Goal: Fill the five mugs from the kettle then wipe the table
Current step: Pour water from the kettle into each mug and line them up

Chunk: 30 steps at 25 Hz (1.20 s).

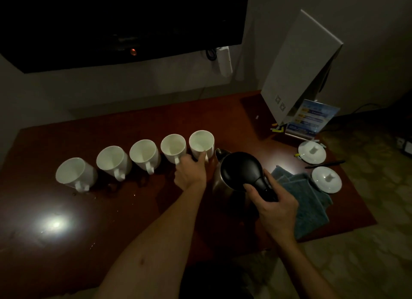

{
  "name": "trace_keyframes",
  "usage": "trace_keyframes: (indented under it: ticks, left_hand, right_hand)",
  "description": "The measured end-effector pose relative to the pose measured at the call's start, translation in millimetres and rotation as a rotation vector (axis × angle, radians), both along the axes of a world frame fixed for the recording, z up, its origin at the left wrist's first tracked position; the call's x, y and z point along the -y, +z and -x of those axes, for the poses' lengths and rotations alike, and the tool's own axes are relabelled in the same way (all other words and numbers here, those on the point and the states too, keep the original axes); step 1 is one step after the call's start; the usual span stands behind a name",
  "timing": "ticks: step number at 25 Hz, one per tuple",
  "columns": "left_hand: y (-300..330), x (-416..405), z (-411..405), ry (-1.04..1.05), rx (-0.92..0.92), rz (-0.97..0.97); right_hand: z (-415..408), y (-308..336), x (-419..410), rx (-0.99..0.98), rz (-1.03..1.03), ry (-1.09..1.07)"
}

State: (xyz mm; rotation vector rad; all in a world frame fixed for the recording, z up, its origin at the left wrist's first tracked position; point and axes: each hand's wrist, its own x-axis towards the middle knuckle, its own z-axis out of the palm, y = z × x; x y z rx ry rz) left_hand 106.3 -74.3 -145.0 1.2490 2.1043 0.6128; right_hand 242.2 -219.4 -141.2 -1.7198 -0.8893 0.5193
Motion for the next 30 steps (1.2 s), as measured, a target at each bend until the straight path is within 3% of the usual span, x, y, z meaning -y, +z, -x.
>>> trace_keyframes:
  ticks: [9,17,30]
  left_hand:
    - [-13.9,19.0,51.6,0.197,0.166,-0.039]
    - [-23.2,4.5,63.5,0.138,0.183,-0.051]
    - [-20.9,81.0,111.5,-0.193,-0.020,0.021]
  right_hand:
    - [-5.7,-6.1,-1.3,-0.023,0.055,0.065]
    - [-8.9,-12.9,-3.4,-0.001,0.048,0.071]
    - [24.6,14.9,35.5,-0.057,-0.012,0.094]
